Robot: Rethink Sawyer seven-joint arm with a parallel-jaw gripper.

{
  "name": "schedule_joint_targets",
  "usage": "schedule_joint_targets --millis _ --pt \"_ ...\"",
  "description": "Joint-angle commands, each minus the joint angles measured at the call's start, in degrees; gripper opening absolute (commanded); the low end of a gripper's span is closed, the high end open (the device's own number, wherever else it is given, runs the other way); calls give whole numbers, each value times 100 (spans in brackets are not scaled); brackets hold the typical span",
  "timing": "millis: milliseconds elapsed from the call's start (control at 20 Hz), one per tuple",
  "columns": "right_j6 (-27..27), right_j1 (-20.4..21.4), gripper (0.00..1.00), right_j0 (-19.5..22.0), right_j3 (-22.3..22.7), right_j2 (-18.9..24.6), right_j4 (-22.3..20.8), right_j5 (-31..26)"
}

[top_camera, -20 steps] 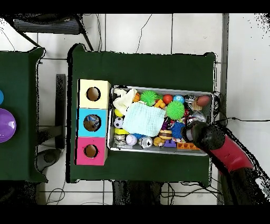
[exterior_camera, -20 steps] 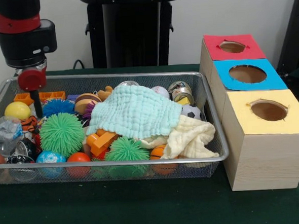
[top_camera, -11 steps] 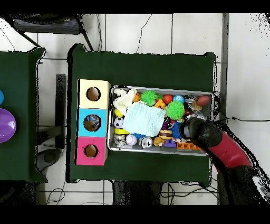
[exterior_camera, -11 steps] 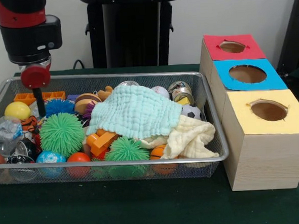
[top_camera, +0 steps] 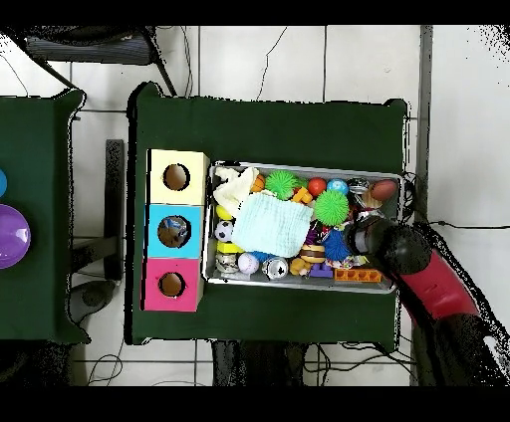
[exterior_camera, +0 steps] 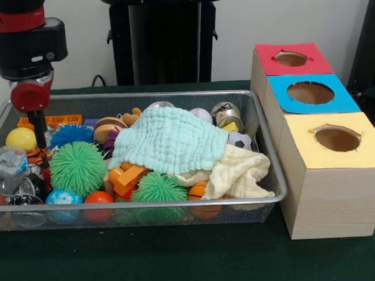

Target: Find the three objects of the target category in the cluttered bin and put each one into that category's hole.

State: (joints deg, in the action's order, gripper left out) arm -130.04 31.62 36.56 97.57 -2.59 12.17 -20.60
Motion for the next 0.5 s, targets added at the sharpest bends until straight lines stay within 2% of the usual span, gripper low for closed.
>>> schedule_joint_targets --millis 50,500 --pt "-1217 -283 100 179 -230 32 604 -271" --pt "-817 -766 100 693 -283 412 770 477"
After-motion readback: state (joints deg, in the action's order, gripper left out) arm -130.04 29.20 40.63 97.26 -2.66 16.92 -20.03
